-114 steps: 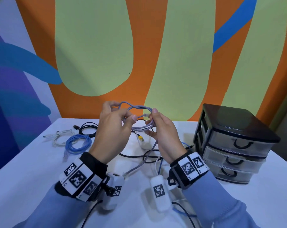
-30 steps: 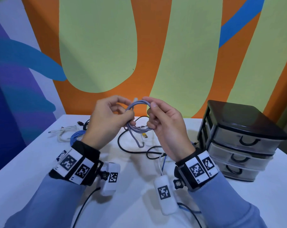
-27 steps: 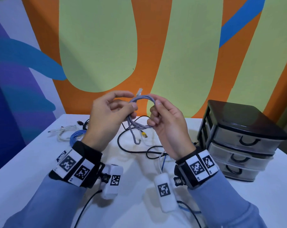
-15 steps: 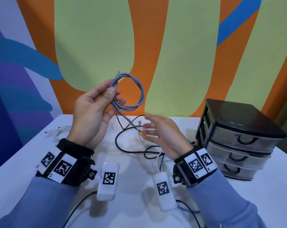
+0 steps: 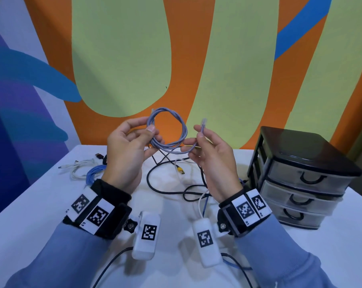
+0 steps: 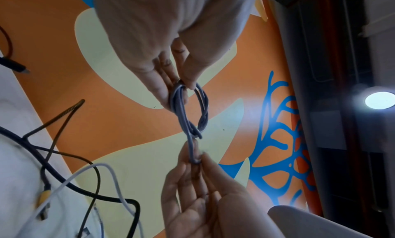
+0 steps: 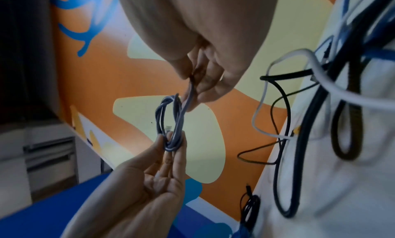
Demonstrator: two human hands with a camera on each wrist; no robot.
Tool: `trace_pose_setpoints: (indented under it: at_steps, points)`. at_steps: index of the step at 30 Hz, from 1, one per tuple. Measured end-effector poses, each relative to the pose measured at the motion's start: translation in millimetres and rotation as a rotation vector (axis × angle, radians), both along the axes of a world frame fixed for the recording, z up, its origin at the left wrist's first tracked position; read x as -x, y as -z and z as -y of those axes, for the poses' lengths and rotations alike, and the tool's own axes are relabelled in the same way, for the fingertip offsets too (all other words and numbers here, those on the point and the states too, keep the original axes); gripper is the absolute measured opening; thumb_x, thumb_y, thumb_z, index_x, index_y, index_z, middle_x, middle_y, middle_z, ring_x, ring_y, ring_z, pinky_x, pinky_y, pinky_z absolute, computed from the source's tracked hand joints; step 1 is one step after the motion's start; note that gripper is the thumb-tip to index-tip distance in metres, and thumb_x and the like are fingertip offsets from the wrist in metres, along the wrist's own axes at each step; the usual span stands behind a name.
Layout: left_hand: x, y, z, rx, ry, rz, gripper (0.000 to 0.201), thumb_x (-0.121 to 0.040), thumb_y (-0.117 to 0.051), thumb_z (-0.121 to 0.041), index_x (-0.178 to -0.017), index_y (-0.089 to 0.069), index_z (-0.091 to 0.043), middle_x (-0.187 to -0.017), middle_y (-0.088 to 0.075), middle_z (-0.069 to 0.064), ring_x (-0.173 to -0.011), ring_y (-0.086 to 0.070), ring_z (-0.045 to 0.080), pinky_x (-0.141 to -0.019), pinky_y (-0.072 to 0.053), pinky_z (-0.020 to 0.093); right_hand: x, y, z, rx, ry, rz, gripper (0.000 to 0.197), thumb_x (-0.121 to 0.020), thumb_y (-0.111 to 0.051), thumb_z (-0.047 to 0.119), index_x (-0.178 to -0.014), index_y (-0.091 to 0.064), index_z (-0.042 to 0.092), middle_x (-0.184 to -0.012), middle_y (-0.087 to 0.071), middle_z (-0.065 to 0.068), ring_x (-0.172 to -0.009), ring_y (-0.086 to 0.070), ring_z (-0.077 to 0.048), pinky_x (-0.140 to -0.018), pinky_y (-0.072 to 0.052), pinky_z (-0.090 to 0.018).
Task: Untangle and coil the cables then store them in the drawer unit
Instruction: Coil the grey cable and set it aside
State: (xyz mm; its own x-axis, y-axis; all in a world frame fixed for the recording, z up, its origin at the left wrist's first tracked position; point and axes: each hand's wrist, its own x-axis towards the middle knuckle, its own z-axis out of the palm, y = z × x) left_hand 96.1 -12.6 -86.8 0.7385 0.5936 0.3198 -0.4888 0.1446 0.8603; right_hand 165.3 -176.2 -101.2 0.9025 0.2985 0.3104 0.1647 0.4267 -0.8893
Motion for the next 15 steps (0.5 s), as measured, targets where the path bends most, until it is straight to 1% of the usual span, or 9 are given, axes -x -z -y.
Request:
trace_pose_setpoints:
  at_steps: [2,4,6,8,10,11,13,14,15]
  points:
    - [-1.1,1.0,-0.5,0.004,-0.021,-0.013,0.026,-0.099,-0.072,-0.005,-0.124,-0.066,-0.001,-0.09,-0.076,0.013,-0.08,-0.075,0.021,-0.074,-0.063,0.034,0.8,-0.6,-0.5,0.056,0.079,0.143,0.026,-0.107,-0.057,0.018,-0.13,-0.07,0.015,-0.085,-0.073,-0.007,-0.08,-0.066,-0.017,-0.078,-0.054,-0.025]
    - [-0.8,1.3,0.9,-0.008,-0.01,-0.024,0.025,-0.099,-0.072,-0.005,-0.123,-0.066,-0.001,-0.087,-0.076,0.013,-0.077,-0.074,0.022,-0.074,-0.062,0.034,1.3,-1.8,1.0,0.096,0.13,0.264,0.022,-0.105,-0.063,0.018,-0.122,-0.076,0.017,-0.077,-0.067,-0.007,-0.075,-0.06,-0.016,-0.079,-0.053,-0.029]
    - [1.0,0.8,3.9,-0.038,0.018,-0.024,0.024,-0.099,-0.072,-0.006,-0.122,-0.067,-0.001,-0.088,-0.075,0.014,-0.077,-0.073,0.023,-0.075,-0.063,0.034,-0.4,-2.1,5.0,0.164,0.159,0.342,0.017,-0.101,-0.069,0.02,-0.113,-0.081,0.021,-0.075,-0.071,-0.004,-0.071,-0.06,-0.014,-0.077,-0.053,-0.033]
    - [3.0,0.0,7.7,-0.085,0.047,-0.017,0.022,-0.1,-0.072,-0.005,-0.121,-0.068,-0.003,-0.09,-0.075,0.017,-0.078,-0.073,0.025,-0.077,-0.064,0.036,-4.1,-0.1,9.1,0.264,0.195,0.394,0.015,-0.097,-0.075,0.021,-0.109,-0.083,0.02,-0.079,-0.077,-0.003,-0.071,-0.063,-0.014,-0.073,-0.053,-0.031]
    - [4.5,-0.5,12.1,-0.14,0.064,-0.007,0.021,-0.1,-0.071,-0.005,-0.121,-0.068,-0.005,-0.092,-0.075,0.018,-0.079,-0.074,0.025,-0.078,-0.064,0.038,-7.8,3.7,11.9,0.354,0.263,0.47,0.012,-0.093,-0.079,0.02,-0.104,-0.085,0.021,-0.075,-0.073,-0.002,-0.071,-0.062,-0.02,-0.069,-0.049,-0.028]
    - [5.0,-0.7,14.2,-0.166,0.072,-0.002,0.022,-0.1,-0.071,-0.005,-0.121,-0.068,-0.005,-0.092,-0.075,0.019,-0.079,-0.074,0.024,-0.078,-0.064,0.038,-8.9,5.2,12.4,0.386,0.307,0.511,0.011,-0.091,-0.081,0.019,-0.1,-0.085,0.022,-0.075,-0.069,-0.002,-0.071,-0.061,-0.019,-0.069,-0.047,-0.026]
    - [6.1,-1.0,17.7,-0.201,0.095,0.008,0.024,-0.1,-0.071,-0.005,-0.123,-0.067,-0.003,-0.092,-0.075,0.019,-0.078,-0.074,0.022,-0.077,-0.064,0.037,-9.7,6.6,12.2,0.388,0.392,0.544,0.01,-0.088,-0.083,0.019,-0.096,-0.085,0.025,-0.085,-0.062,0.0,-0.074,-0.062,-0.012,-0.073,-0.049,-0.024]
    - [6.8,-1.5,19.0,-0.209,0.107,0.014,0.025,-0.099,-0.07,-0.004,-0.124,-0.067,-0.002,-0.092,-0.074,0.019,-0.078,-0.073,0.023,-0.076,-0.064,0.037,-10.5,6.8,11.6,0.366,0.429,0.54,0.012,-0.088,-0.083,0.019,-0.097,-0.082,0.026,-0.091,-0.061,0.002,-0.077,-0.066,-0.011,-0.077,-0.054,-0.028]
    - [7.6,-2.2,20.0,-0.21,0.119,0.019,0.025,-0.099,-0.07,-0.004,-0.124,-0.066,-0.001,-0.091,-0.074,0.019,-0.078,-0.073,0.023,-0.076,-0.064,0.037,-11.7,7.2,11.1,0.338,0.44,0.518,0.018,-0.088,-0.083,0.018,-0.101,-0.074,0.027,-0.096,-0.062,0.002,-0.081,-0.07,-0.013,-0.079,-0.058,-0.037]
